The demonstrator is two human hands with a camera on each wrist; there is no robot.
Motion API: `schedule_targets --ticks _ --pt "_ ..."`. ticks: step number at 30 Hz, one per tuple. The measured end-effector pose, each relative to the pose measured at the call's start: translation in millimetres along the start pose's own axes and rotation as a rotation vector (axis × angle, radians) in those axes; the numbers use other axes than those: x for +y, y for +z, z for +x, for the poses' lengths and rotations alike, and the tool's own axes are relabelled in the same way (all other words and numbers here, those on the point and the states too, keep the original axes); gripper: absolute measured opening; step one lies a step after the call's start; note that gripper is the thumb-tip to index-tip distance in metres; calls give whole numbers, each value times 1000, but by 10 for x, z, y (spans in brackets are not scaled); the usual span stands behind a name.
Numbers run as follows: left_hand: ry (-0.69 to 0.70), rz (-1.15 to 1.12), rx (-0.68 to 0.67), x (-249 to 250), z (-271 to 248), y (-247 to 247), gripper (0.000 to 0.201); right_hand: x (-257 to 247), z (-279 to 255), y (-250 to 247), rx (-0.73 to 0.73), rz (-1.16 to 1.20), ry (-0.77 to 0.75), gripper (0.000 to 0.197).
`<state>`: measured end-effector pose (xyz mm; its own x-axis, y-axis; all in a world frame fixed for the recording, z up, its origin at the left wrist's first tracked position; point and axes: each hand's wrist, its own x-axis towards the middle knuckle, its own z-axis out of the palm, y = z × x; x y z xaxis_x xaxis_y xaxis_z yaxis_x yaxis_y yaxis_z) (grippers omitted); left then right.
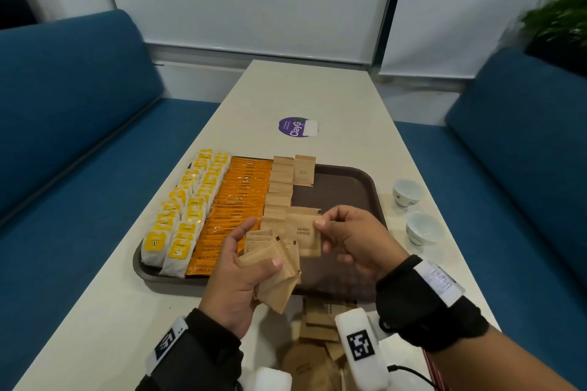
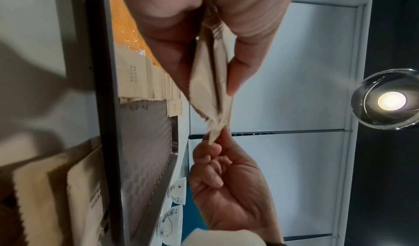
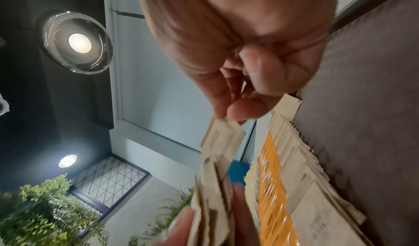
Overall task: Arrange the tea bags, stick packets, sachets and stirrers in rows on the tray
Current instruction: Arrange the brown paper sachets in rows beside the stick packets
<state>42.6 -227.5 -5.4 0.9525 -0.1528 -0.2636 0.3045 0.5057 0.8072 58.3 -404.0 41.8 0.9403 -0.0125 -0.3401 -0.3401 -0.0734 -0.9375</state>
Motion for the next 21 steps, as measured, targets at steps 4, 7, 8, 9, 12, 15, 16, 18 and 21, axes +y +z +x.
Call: schedule_targets --ticks 4,7,8,9,12,15,16,18,21 --pt "-7 -6 38 17 23 -72 71 -17 78 -33 27 28 18 11" --pt "-10 -3 54 19 32 -96 73 -70 245 -108 109 -68 -13 13" --pt "-11 -3 57 25 34 -100 73 -93 356 -152 163 -123 -25 15" --pt "-13 -4 59 30 35 -106 72 -112 500 -203 219 -163 -28 16" --pt "-11 -6 65 52 41 -125 72 -134 1043 -365 332 -124 34 22" --pt "-12 -7 79 77 56 -153 72 -158 1430 -453 372 -128 107 22" --pt "-15 -5 81 84 66 -166 72 -178 1488 -457 366 -127 91 21" --pt "-26 8 83 92 97 -187 71 -231 1497 -420 288 -110 23 20" --pt "-56 58 68 88 159 -192 67 -312 1237 -245 0 -268 -95 20"
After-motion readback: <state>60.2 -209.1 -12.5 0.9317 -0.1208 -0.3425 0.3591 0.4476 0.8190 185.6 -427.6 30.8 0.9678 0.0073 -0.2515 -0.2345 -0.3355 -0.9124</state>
